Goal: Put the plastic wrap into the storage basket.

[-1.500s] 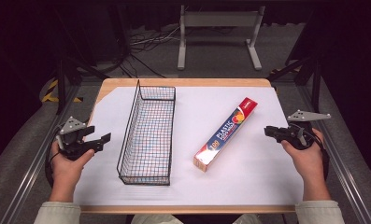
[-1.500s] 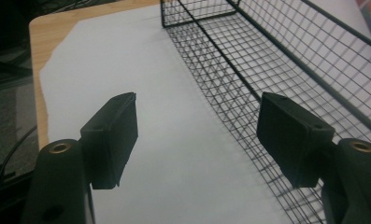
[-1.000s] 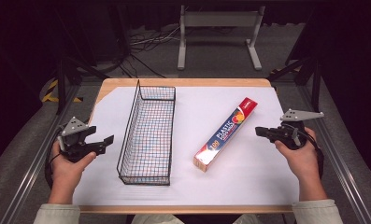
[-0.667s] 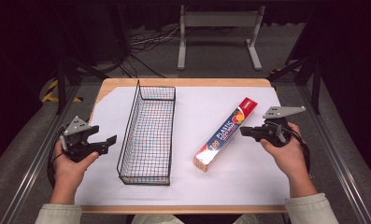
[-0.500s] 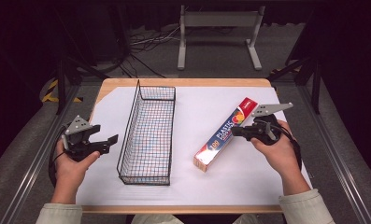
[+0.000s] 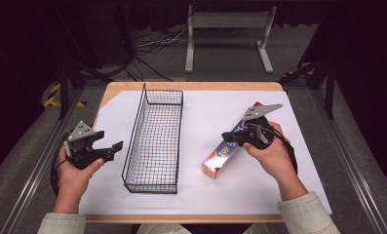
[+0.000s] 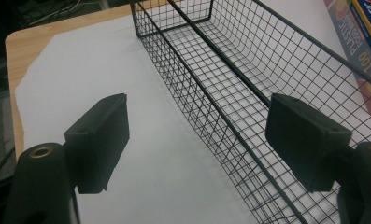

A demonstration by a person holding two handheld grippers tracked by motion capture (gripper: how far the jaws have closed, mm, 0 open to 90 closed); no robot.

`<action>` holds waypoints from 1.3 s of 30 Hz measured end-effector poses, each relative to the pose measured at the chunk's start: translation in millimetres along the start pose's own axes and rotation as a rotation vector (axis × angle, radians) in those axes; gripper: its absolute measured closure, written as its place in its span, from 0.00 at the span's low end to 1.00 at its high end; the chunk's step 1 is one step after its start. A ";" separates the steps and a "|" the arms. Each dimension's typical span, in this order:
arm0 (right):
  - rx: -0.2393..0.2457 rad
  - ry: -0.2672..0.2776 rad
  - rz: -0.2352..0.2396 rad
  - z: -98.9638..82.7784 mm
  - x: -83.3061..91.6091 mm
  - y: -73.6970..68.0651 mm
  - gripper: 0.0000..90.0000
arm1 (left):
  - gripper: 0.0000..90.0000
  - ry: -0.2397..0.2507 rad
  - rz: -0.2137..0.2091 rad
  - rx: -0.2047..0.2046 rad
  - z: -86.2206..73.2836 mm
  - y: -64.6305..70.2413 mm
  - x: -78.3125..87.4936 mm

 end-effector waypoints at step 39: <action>0.057 -0.405 0.008 -66.1 -111.4 -10.5 1.00 | 0.23 -0.003 0.016 0.017 -5.1 -5.6 2.2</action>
Point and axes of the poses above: each handheld gripper's, and its own axes: x roughly backward along the jaws, z roughly out of its top, y roughly to its right, the point moved 9 cm from there along -x, roughly forward along the jaws, and after that the axes turned 9 degrees about y, right-handed, at the moved point
